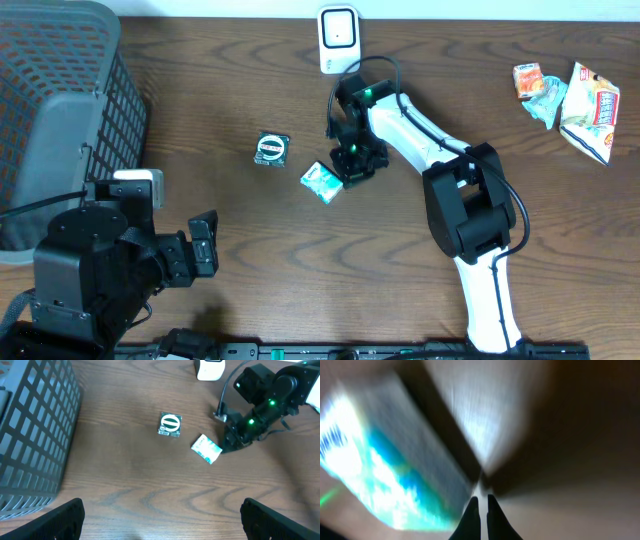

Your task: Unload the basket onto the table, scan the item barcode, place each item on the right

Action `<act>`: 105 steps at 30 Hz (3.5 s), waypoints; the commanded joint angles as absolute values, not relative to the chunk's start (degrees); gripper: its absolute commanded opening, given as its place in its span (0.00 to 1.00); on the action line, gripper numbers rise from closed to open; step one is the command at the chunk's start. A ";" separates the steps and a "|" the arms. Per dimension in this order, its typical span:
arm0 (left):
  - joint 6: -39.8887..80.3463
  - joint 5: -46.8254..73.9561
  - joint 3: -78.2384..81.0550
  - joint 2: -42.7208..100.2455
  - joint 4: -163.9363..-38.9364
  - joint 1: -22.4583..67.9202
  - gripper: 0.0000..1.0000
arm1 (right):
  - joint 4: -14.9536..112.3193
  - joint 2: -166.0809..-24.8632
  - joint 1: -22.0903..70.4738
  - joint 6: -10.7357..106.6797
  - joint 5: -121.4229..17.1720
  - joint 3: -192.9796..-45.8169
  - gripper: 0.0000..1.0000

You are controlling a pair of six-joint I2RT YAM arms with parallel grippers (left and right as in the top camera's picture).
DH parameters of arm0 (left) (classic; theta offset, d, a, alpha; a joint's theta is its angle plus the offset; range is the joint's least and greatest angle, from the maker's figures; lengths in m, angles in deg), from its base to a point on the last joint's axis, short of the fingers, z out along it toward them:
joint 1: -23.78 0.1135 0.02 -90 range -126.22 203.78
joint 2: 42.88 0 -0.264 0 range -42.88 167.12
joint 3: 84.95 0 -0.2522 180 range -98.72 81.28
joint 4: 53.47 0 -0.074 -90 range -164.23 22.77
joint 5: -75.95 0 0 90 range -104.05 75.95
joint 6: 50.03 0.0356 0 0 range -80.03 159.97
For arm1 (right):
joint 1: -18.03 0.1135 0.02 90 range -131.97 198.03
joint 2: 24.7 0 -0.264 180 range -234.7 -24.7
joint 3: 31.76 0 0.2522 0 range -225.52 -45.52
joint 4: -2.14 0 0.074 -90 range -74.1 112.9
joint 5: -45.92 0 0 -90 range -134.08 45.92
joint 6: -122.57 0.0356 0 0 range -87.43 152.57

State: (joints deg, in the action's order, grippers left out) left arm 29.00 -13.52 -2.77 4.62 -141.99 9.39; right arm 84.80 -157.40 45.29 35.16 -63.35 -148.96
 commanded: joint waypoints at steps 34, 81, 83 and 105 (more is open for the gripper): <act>28.28 -13.65 -3.29 4.58 -142.06 9.58 0.98 | 67.10 -147.66 49.75 45.79 -64.40 -134.53 0.01; 28.28 -13.65 -3.29 4.58 -142.06 9.58 0.97 | 67.71 -140.22 44.40 48.15 -64.94 -137.97 0.77; 28.28 -13.62 -3.29 4.58 -142.06 9.58 0.98 | 66.20 -142.76 45.03 44.98 -70.87 -137.97 0.77; 28.28 -13.65 -3.29 4.58 -142.06 9.58 0.98 | 63.21 -151.87 48.94 45.85 -72.22 -137.38 0.44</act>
